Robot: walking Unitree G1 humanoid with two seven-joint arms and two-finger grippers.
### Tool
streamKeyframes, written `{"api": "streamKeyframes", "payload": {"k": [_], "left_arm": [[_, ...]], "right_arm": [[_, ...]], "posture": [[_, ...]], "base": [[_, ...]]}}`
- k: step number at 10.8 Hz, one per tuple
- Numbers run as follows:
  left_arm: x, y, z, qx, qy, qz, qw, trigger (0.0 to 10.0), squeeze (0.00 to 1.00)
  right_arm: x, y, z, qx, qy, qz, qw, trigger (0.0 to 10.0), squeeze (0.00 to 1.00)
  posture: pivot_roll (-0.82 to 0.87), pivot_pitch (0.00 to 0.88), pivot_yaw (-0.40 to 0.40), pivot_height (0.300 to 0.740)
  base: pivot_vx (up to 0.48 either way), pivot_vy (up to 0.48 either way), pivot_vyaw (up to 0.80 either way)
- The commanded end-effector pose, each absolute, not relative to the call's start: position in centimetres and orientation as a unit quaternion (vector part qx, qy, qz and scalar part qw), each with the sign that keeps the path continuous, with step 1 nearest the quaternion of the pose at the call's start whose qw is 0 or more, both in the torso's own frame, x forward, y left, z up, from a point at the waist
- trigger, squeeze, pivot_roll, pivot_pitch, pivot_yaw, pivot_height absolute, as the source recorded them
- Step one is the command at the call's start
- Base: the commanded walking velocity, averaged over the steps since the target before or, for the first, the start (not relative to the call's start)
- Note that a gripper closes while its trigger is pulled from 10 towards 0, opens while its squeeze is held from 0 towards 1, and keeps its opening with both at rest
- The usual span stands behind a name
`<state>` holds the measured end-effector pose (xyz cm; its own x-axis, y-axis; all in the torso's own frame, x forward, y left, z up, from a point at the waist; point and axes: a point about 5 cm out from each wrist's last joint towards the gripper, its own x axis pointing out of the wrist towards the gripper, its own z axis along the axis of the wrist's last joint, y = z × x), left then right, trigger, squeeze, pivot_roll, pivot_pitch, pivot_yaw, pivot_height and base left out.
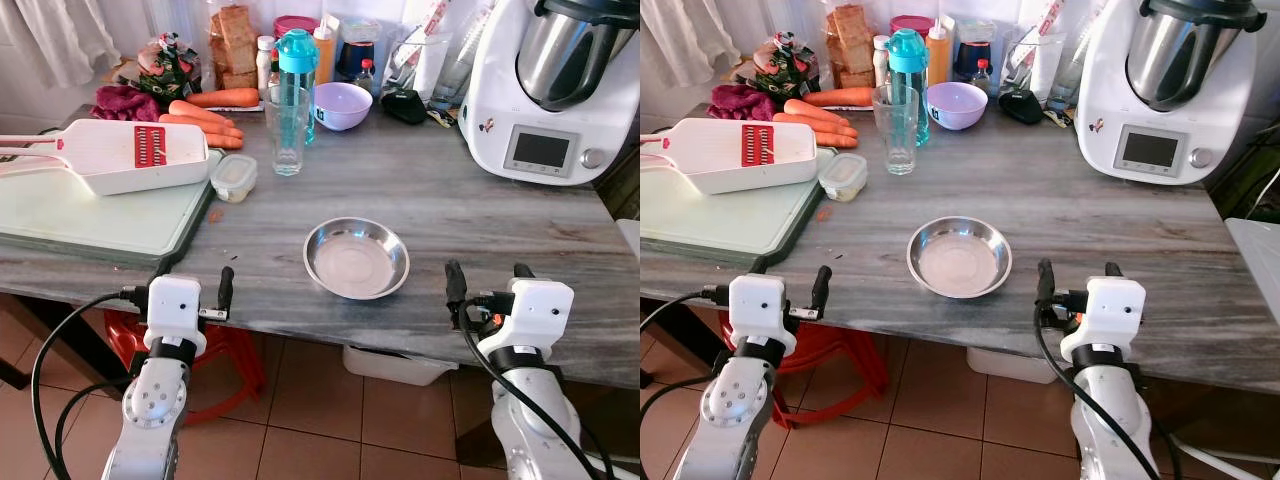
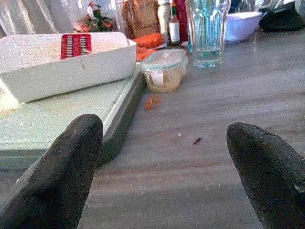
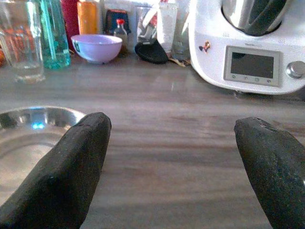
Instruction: Setting the table
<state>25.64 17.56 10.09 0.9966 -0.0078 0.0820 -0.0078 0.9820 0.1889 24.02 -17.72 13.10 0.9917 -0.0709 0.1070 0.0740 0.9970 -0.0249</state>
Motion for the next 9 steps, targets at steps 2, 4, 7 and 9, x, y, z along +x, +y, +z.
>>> {"api": "streamKeyframes", "payload": {"k": [2, 4, 7, 9], "left_arm": [[25.1, 18.4, 9.2, 0.104, -0.028, 0.026, 0.994, 10.0, 0.0], [24.4, 18.7, 8.7, 0.11, -0.021, 0.03, 0.993, 10.0, 0.0], [24.0, 19.5, 8.2, 0.107, -0.005, 0.026, 0.994, 10.0, 0.0], [24.4, 19.0, 8.5, 0.11, -0.013, 0.018, 0.994, 10.0, 0.0]], "right_arm": [[23.1, -18.3, 12.4, -0.023, -0.038, -0.045, 0.998, 10.0, 0.0], [22.7, -19.0, 12.2, -0.024, -0.027, -0.048, 0.998, 10.0, 0.0], [23.0, -18.1, 12.3, -0.027, -0.04, -0.024, 0.999, 10.0, 0.0], [23.3, -18.0, 12.8, -0.024, -0.048, -0.025, 0.998, 10.0, 0.0]], "posture": [[0.06, 0.036, -0.049, 0.74], [0.06, 0.043, -0.052, 0.74], [0.07, 0.038, -0.046, 0.74], [0.06, 0.04, -0.047, 0.74]], "base": [[0.0, 0.0, 0.0], [0.0, 0.0, 0.0], [0.0, 0.0, 0.0], [0.0, 0.0, 0.0]]}}
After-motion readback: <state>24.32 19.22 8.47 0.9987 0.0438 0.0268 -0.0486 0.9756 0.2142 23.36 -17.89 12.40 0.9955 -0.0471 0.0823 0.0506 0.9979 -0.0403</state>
